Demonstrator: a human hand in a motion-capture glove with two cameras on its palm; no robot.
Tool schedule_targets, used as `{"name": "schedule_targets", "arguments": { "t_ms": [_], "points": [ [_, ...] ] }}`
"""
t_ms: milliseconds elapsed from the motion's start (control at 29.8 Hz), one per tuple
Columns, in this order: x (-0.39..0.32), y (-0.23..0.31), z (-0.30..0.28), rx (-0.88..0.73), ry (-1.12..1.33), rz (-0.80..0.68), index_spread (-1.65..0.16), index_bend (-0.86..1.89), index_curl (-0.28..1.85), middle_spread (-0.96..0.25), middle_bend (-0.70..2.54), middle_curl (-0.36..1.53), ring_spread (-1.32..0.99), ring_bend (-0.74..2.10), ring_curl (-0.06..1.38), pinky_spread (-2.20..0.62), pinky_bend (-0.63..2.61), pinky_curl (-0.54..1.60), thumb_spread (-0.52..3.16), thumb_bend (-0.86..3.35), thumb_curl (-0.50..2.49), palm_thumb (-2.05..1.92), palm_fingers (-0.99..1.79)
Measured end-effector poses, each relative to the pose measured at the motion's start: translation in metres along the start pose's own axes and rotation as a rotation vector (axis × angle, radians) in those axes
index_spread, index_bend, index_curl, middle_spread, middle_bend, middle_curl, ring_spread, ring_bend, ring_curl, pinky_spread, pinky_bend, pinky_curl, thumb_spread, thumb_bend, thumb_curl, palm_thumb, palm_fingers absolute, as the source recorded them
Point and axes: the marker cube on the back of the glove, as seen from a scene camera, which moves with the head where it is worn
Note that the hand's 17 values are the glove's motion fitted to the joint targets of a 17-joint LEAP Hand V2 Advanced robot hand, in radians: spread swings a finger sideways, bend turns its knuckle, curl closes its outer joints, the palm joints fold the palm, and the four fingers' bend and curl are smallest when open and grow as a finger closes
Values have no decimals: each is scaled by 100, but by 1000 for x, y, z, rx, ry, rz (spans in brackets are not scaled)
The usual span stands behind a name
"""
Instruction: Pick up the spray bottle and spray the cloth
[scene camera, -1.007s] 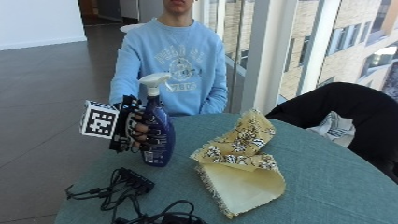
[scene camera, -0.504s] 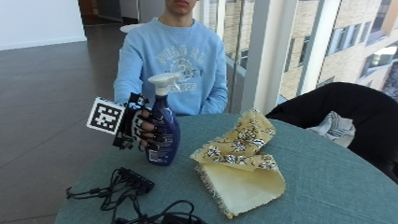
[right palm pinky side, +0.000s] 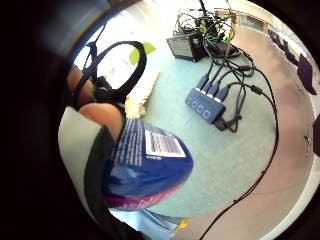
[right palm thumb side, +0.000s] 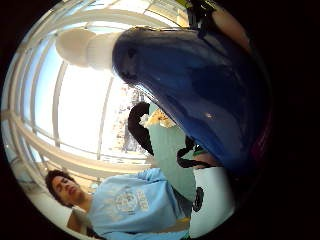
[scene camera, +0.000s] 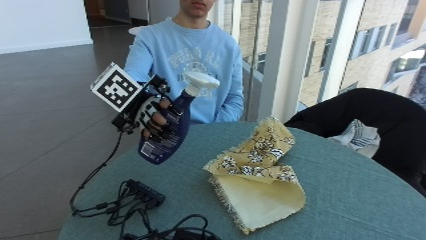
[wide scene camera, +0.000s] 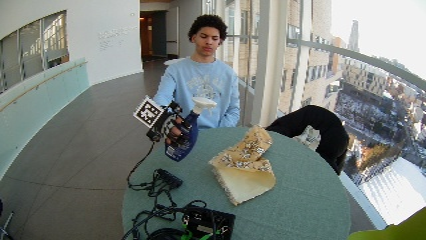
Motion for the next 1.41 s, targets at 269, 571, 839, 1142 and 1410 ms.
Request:
{"name": "schedule_targets", "arguments": {
  "t_ms": [269, 571, 839, 1142, 1410],
  "points": [
    [-14, -16, 4, -137, 175, 65, -38, 6, 14, -11, 35, 44, -8, 55, 38, 5, 41, 38, 80, -3, 49, 93, 97],
    [-17, -31, 23, -209, 277, 83, -38, 5, 13, -11, 35, 45, -7, 56, 39, 3, 43, 39, 79, -3, 50, 93, 99],
    [-18, -30, 27, -222, 359, 64, -37, 6, 13, -10, 35, 45, -6, 57, 39, 2, 44, 38, 78, -3, 51, 93, 100],
    [-20, -27, 28, -247, 473, 38, -36, 5, 13, -10, 34, 45, -6, 57, 39, 0, 46, 38, 77, -3, 52, 93, 101],
    [-19, -28, 30, -245, 464, 42, -36, 5, 13, -10, 34, 45, -6, 57, 39, 0, 47, 38, 77, -3, 53, 93, 102]
  ]
}}
